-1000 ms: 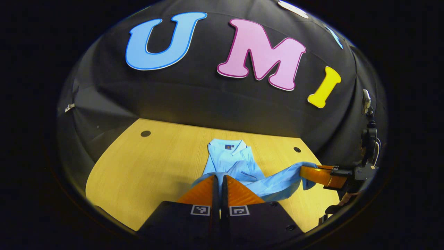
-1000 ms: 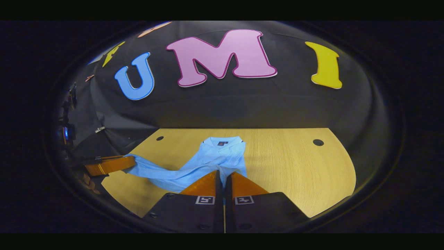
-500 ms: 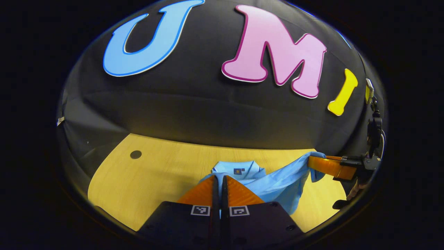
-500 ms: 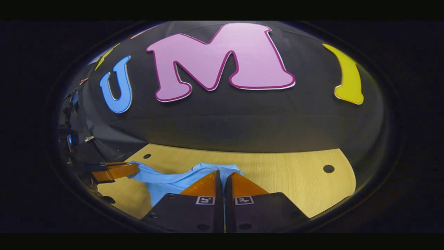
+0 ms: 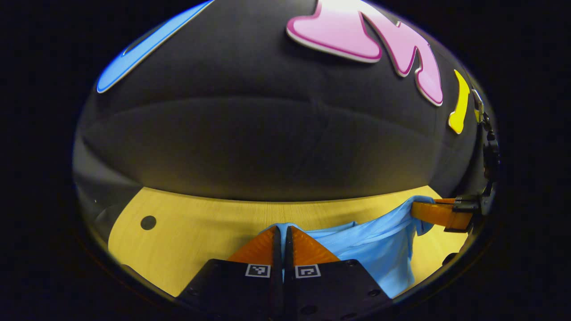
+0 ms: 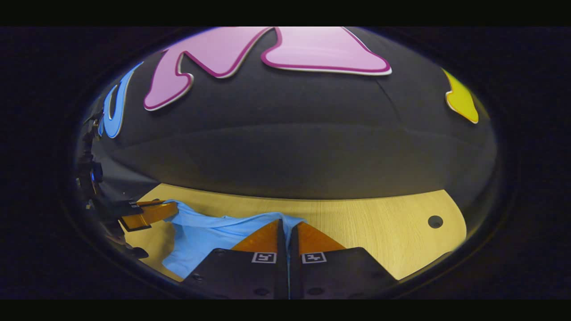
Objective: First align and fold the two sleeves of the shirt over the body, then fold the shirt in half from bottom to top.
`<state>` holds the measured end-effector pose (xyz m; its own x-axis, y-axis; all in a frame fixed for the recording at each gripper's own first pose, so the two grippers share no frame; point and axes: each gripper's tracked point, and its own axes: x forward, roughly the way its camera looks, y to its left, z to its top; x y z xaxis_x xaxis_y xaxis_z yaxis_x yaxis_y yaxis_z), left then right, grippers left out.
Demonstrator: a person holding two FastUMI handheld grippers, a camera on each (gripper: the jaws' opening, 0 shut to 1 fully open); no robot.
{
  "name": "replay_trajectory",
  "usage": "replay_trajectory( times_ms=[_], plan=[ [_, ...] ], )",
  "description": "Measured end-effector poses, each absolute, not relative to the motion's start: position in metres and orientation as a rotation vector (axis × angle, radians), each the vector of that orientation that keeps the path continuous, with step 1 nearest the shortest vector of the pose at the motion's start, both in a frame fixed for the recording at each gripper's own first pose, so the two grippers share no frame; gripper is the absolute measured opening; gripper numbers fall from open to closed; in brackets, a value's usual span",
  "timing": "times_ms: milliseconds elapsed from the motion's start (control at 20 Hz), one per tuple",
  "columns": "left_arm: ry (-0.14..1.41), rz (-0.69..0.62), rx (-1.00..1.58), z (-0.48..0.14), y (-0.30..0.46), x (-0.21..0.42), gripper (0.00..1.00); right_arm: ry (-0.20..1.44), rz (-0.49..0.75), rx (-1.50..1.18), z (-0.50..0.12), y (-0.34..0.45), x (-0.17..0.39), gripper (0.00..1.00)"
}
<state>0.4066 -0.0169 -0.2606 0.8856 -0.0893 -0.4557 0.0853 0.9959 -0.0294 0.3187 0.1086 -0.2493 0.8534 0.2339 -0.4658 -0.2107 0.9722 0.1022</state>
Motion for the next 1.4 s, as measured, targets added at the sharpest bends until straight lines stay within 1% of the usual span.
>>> replay_trajectory(
  times_ms=[50,100,150,200,250,300,400,550,600,700,750,800,850,900,1050,1150,1300,1400],
  plan=[
    [0.472,-0.077,-0.023,-0.269,-0.016,0.412,0.06,0.508,0.227,0.060,-0.259,0.108,0.322,0.00],
    [0.467,-0.066,-0.038,-0.274,-0.015,0.415,0.06,0.519,0.216,0.058,-0.268,0.107,0.325,0.03],
    [0.461,-0.052,-0.043,-0.277,-0.014,0.417,0.02,0.526,0.204,0.046,-0.277,0.104,0.328,0.06],
    [0.459,-0.046,-0.037,-0.280,-0.012,0.417,0.08,0.530,0.197,0.029,-0.282,0.103,0.329,0.09],
    [0.458,-0.046,-0.028,-0.280,-0.012,0.416,0.09,0.535,0.197,0.015,-0.284,0.104,0.328,0.15],
    [0.458,-0.040,-0.022,-0.279,-0.013,0.415,0.24,0.532,0.211,0.009,-0.285,0.106,0.325,0.10],
    [0.433,-0.033,-0.020,-0.265,-0.017,0.406,0.54,0.501,0.232,-0.008,-0.274,0.108,0.316,0.45],
    [0.326,-0.001,-0.010,-0.221,-0.013,0.379,1.00,0.421,0.243,-0.020,-0.241,0.108,0.297,0.99],
    [0.299,-0.003,-0.014,-0.209,-0.015,0.369,1.00,0.398,0.233,-0.023,-0.229,0.106,0.288,0.95],
    [0.261,-0.006,-0.030,-0.178,-0.019,0.341,0.98,0.352,0.198,-0.025,-0.203,0.099,0.270,0.95],
    [0.238,-0.005,-0.030,-0.161,-0.020,0.325,0.98,0.323,0.186,-0.009,-0.185,0.096,0.256,1.00],
    [0.214,-0.003,-0.023,-0.145,-0.020,0.307,0.98,0.287,0.174,0.024,-0.165,0.092,0.243,0.95],
    [0.193,-0.002,-0.011,-0.129,-0.020,0.288,0.98,0.260,0.166,0.056,-0.149,0.090,0.229,0.99],
    [0.164,-0.002,-0.002,-0.110,-0.022,0.266,0.98,0.241,0.158,0.075,-0.130,0.086,0.210,0.99],
    [0.065,0.020,0.022,-0.053,-0.020,0.195,0.98,0.184,0.118,0.044,-0.081,0.069,0.146,0.98],
    [0.026,0.009,0.008,-0.026,-0.024,0.137,0.98,0.153,0.097,0.025,-0.054,0.055,0.103,0.98],
    [-0.004,0.004,0.003,0.002,-0.023,0.059,0.98,0.117,0.122,0.043,-0.023,0.057,0.038,0.98],
    [-0.005,-0.009,0.005,0.009,-0.027,0.006,0.98,0.104,0.137,0.029,-0.010,0.057,-0.001,0.98]
  ],
)
